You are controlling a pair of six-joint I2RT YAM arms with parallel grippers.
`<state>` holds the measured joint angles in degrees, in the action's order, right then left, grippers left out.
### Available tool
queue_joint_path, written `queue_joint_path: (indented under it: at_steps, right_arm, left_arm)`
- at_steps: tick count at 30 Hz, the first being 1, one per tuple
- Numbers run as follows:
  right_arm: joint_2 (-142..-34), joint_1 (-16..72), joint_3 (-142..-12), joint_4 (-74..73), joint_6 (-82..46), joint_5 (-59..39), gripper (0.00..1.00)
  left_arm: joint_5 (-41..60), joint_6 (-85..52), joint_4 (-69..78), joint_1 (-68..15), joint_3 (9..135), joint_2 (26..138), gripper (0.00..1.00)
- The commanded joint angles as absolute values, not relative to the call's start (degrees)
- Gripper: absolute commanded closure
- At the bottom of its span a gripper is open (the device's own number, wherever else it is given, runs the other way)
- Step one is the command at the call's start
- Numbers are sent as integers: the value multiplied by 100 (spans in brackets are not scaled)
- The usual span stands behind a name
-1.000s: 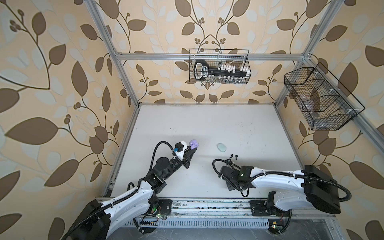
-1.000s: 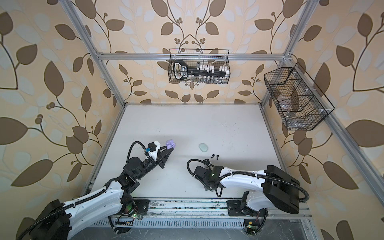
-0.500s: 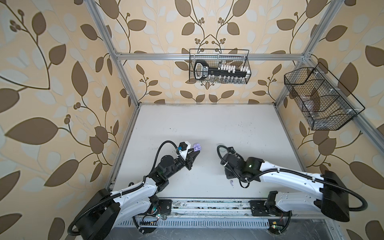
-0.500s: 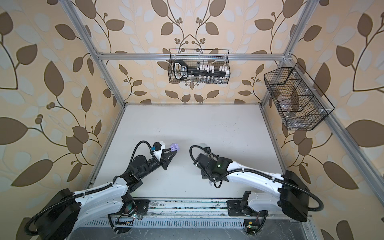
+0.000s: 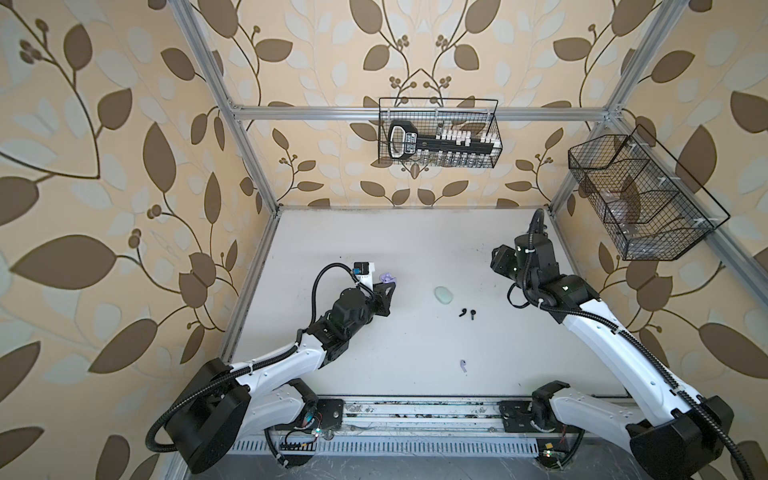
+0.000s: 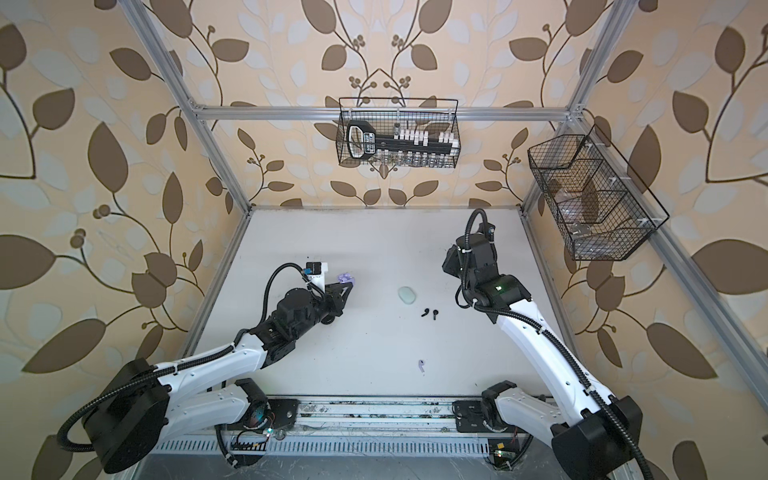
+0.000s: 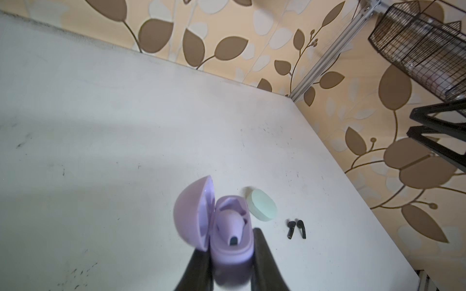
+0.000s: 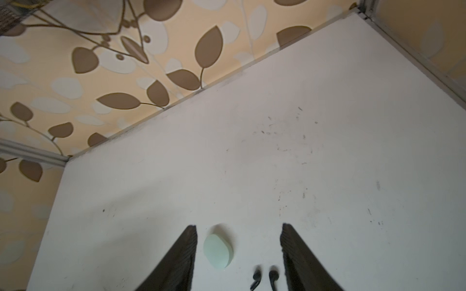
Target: Insert the wireless bluetooth earbuds into the charging case
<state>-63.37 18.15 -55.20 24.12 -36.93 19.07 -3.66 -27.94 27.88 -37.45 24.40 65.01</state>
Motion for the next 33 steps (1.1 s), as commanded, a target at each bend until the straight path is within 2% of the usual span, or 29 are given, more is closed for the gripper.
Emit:
queue_joint_path:
  at_steps: [1,3,4,6,10,14,17,22,24,27,31,33]
  right_arm:
    - [-6267,1412,-4818,1653,-3095,1925,37]
    - [-6078,868,-4437,1348,-3148,752,36]
    - [-5918,775,-4176,1156,-3253,579,31]
    - [-5695,789,-3900,941,-3384,562,24]
    - [-5904,949,-4023,1036,-3247,1135,23]
    - [-6288,818,-3990,847,-3306,735,25]
    - [-6196,956,-3931,748,-3189,924,25]
    - [-5683,1484,-3836,796,-2969,1450,21]
    - [-5591,1806,-3965,1336,-3147,1619,25]
    - [-5488,2431,-4069,2413,-3426,1580,36]
    - [-4833,3661,-3555,3229,-3780,1980,34]
    - [-4680,4015,-3397,3561,-3871,1859,35]
  left_arm:
    - [-399,-2867,2498,-3735,2743,6710,100]
    - [-288,-2838,2411,-3736,2872,6825,100]
    - [-194,-2790,2431,-3735,2905,6892,100]
    - [-74,-2708,2429,-3735,2959,6992,100]
    - [126,-2628,2337,-3735,3023,7011,100]
    - [281,-2667,2379,-3732,3058,7051,100]
    - [508,-2595,2457,-3730,3076,7029,100]
    - [649,-2249,2653,-3727,2823,6599,100]
    - [840,-2095,2989,-3732,2638,6476,100]
    - [1143,-2021,3326,-3727,2563,6493,100]
    - [1657,-1846,3508,-3736,2602,6600,100]
    - [1757,-1806,3689,-3735,2549,6625,100]
